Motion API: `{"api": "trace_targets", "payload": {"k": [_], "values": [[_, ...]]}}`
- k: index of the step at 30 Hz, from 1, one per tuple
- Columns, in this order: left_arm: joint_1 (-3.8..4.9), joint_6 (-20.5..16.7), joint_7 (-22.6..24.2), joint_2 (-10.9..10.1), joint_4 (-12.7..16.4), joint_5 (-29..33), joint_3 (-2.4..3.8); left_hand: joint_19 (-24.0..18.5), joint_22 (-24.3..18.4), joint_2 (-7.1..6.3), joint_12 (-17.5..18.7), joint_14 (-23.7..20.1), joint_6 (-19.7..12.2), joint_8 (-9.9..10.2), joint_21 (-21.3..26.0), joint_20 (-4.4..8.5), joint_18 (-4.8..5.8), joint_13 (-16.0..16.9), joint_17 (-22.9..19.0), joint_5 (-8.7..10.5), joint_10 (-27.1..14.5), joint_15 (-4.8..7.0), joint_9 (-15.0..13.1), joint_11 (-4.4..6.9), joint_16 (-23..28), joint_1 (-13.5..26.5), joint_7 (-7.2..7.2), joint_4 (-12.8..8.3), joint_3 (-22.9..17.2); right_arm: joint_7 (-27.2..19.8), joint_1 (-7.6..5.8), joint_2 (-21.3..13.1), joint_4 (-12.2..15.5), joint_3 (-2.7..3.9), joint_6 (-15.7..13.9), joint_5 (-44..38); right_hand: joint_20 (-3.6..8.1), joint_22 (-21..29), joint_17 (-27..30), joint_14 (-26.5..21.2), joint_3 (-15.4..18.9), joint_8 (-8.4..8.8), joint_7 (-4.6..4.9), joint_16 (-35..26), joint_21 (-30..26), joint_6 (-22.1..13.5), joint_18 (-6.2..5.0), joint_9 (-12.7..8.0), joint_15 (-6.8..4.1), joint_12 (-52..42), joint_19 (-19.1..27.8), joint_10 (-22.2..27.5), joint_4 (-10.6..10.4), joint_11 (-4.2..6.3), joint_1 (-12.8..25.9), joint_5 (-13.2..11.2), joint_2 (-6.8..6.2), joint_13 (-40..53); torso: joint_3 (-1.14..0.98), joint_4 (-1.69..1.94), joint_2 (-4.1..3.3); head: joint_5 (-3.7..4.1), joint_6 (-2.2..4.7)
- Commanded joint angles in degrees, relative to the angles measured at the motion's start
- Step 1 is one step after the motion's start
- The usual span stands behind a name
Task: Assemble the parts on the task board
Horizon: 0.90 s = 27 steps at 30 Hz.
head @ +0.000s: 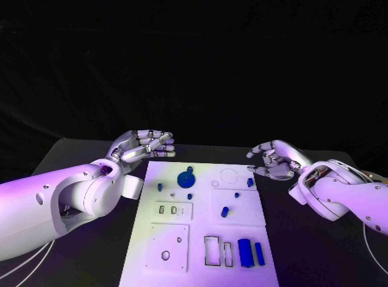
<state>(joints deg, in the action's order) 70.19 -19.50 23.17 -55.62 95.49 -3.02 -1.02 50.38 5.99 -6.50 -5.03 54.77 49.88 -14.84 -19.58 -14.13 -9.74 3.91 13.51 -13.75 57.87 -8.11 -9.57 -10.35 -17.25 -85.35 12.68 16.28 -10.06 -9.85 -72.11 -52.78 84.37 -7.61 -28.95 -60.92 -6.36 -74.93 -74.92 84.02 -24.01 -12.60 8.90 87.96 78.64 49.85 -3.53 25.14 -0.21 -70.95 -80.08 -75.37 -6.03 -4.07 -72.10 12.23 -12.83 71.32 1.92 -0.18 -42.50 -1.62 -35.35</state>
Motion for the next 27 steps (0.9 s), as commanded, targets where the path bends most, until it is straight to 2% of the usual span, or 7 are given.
{"api": "trace_targets", "payload": {"k": [1, 3, 5, 7, 15, 21, 27], "values": [[0.05, 1.6, 0.7, 0.2, -0.3, 0.1, 0.04, 0.4, -0.1, -0.19, 0.2, -0.4, -0.4, 0.0, -0.2, 0.01, -0.76, 0.0, 0.1, 0.29, 0.2, 0.09, -0.1, -0.06, 0.1, -0.3, 0.59, -0.1, -0.2, -4.7, 0.29, -1.6, -0.3, -0.02, 4.5, 5.0, 0.06, -1.8, -7.7, 4.3, 0.1, 0.99, 0.31, -0.1, -0.5, -0.5, -0.24, -0.3, 0.39, 0.8, 0.5, 0.8, 0.6, -0.24, -0.5, -0.3, -0.27, -0.6, -0.39, -0.33, 0.14, -0.07, -0.13], [0.05, 1.7, 0.7, 0.2, -0.4, 0.1, 0.04, 0.4, -0.1, -0.25, 0.1, -0.4, -0.4, -0.1, -0.2, 0.01, -0.76, 0.0, 0.1, 0.29, 0.3, 0.1, -0.1, -0.04, 0.1, -0.4, 0.57, -0.1, -0.2, -4.6, 0.52, -2.1, -0.6, -0.04, 4.7, 4.6, 0.0, -1.8, -7.7, 4.3, 0.2, 1.31, 0.51, -0.1, -0.5, -1.0, -0.24, -0.4, 0.52, 1.0, 0.5, 1.1, 0.8, -0.4, -0.6, -0.3, -0.37, -0.8, -0.51, -0.43, 0.18, -0.23, -0.24], [0.04, 1.8, 0.8, 0.3, -0.5, 0.1, 0.04, 0.4, -0.1, -0.25, 0.1, -0.4, -0.4, -0.1, -0.2, 0.01, -0.76, 0.0, 0.1, 0.29, 0.3, 0.1, -0.1, -0.04, 0.1, -0.4, 0.57, -0.1, -0.2, -4.4, 0.88, -2.3, -1.1, -0.07, 4.8, 4.0, -0.07, -1.9, -7.7, 4.3, 0.3, 1.52, 0.61, -0.1, -0.5, -1.2, -0.2, -0.4, 0.61, 1.1, 0.5, 1.2, 0.9, -0.5, -0.7, -0.4, -0.48, -0.9, -0.41, -0.4, 0.17, -0.25, -0.34], [0.04, 1.8, 0.8, 0.3, -0.6, 0.1, 0.04, 0.4, -0.1, -0.25, 0.1, -0.4, -0.4, -0.1, -0.2, 0.01, -0.76, 0.0, 0.1, 0.29, 0.3, 0.1, -0.1, -0.04, 0.1, -0.4, 0.57, -0.1, -0.2, -4.1, 1.45, -2.3, -1.7, -0.09, 4.9, 3.4, -0.13, -2.1, -7.9, 4.4, 0.4, 1.72, 0.69, -0.1, -0.4, -1.5, -0.17, -0.5, 0.68, 1.1, 0.4, 1.2, 1.1, -0.57, -0.8, -0.5, -0.56, -0.9, -0.6, -0.48, 0.17, -0.41, -0.44], [0.02, 1.9, 0.7, 0.2, -0.9, 0.1, 0.03, 0.4, -0.1, -0.37, 0.2, -0.4, -0.3, -0.1, -0.2, 0.03, -0.77, 0.1, 0.2, 0.28, 0.4, 0.13, -0.1, -0.01, 0.1, -0.7, 0.56, -0.2, -0.3, -3.0, 3.63, -0.8, -4.3, -0.13, 4.9, 2.6, -0.29, -2.3, -8.2, 4.4, 0.0, 2.14, 0.87, 0.0, -0.3, -1.9, -0.13, -0.5, 0.83, 1.0, 0.2, 1.2, 1.9, -0.72, -1.9, 0.0, -0.29, -0.8, -0.54, -0.27, 0.01, -0.39, -0.58], [0.02, 1.9, 0.6, 0.2, -0.9, 0.1, 0.03, 0.4, -0.1, -0.41, 0.2, -0.4, -0.3, -0.1, -0.2, 0.04, -0.77, 0.0, 0.2, 0.25, 0.4, 0.14, -0.1, -0.02, 0.1, -0.9, 0.58, -0.3, -0.3, -2.6, 4.46, 0.4, -5.8, -0.15, 4.4, 2.1, -0.31, -2.3, -8.2, 4.4, -0.1, 2.22, 0.9, 0.0, -0.2, -2.0, -0.13, -0.5, 0.85, 1.0, 0.2, 1.2, 2.1, -0.74, -2.0, 0.1, -0.25, -0.8, -0.46, -0.29, 0.12, -0.58, -0.87], [0.02, 1.9, 0.6, 0.3, -0.9, 0.1, 0.03, 0.4, -0.1, -0.42, 0.2, -0.4, -0.3, -0.1, -0.2, 0.05, -0.77, 0.0, 0.2, 0.23, 0.4, 0.14, -0.1, -0.02, 0.1, -1.0, 0.58, -0.3, -0.4, -2.7, 5.13, 1.5, -6.7, -0.16, 3.2, 2.5, -0.43, -2.4, -8.5, 4.5, -0.7, 2.69, 1.09, 0.1, -0.2, -2.5, -0.11, -0.6, 0.98, 0.7, 0.0, 1.0, 2.8, -0.9, -2.8, 0.3, 0.07, -0.6, -0.5, -0.25, 0.07, -0.82, -0.98]]}}
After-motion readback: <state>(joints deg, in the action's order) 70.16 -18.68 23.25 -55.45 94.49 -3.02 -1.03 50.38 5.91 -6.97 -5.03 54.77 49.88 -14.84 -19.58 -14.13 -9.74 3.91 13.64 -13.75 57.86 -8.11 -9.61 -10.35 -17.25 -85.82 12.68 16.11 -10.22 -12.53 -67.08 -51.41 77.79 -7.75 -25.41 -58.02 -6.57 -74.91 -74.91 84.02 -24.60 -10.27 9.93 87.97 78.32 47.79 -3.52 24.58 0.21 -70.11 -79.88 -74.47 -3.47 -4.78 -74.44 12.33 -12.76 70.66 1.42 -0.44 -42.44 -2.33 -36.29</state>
